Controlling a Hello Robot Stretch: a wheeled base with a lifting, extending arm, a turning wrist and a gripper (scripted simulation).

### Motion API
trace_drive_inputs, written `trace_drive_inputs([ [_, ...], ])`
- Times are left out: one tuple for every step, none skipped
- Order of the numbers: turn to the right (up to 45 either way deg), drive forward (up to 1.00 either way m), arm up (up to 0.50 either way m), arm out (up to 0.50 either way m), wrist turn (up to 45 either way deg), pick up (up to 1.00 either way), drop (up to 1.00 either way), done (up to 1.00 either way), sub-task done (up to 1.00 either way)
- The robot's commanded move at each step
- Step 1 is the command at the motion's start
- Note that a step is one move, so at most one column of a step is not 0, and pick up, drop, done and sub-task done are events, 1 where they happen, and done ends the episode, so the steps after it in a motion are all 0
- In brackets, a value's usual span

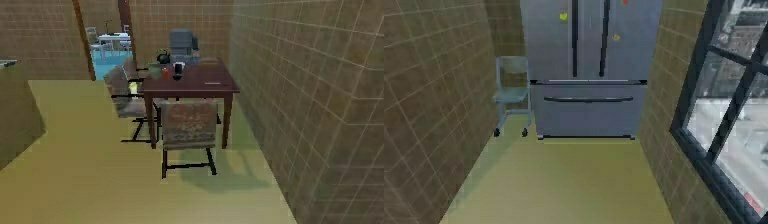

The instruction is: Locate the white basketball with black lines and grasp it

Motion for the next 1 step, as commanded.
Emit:
trace_drive_inputs([
  [-33.0,0.00,0.00,0.00,0.0,0.00,0.00,0.00,0.00],
])
